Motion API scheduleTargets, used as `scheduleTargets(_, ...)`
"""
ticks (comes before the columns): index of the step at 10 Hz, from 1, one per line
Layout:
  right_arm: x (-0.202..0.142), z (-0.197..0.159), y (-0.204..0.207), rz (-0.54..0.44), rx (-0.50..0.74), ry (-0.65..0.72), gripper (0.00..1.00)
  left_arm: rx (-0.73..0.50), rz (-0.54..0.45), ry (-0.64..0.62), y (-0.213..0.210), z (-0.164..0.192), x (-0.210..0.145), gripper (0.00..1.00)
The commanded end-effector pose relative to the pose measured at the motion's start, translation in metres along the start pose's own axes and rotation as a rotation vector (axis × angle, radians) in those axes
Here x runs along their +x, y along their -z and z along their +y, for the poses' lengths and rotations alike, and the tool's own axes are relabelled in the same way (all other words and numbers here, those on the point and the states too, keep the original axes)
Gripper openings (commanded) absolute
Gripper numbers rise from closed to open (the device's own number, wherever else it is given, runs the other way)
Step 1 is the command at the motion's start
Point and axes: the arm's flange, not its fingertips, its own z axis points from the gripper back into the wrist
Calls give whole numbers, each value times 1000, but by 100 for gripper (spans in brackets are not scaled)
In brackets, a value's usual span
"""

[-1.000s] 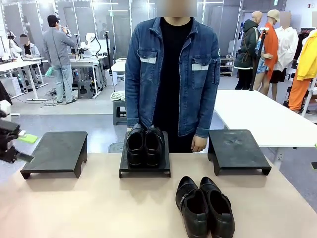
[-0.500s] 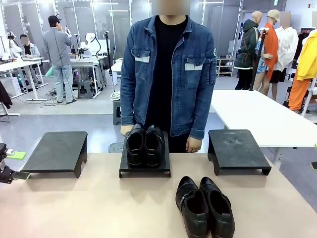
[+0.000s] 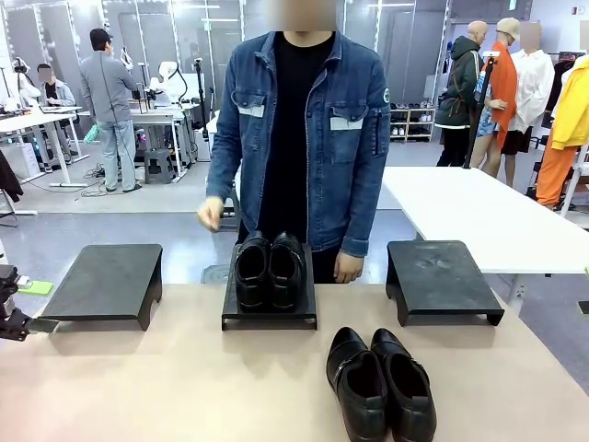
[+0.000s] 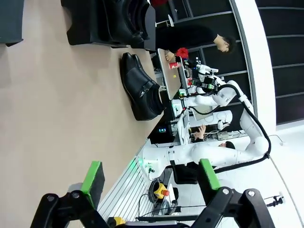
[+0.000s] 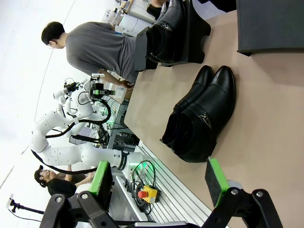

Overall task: Place the shoes on the stand as instructed by the person.
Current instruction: Pick up another pair of Shoes and place it on the Shoes Stand indicated by the person.

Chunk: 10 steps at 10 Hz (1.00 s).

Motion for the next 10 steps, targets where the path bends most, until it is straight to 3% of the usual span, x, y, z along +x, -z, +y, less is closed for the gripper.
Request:
scheduleTargets(1,0,1,-1,-7,10,-8,100,-6,11,12,-1,-2,-3,100)
scheduleTargets(10,0,1,-1,-7,10,-8,100,-6,11,12,-1,-2,-3,100)
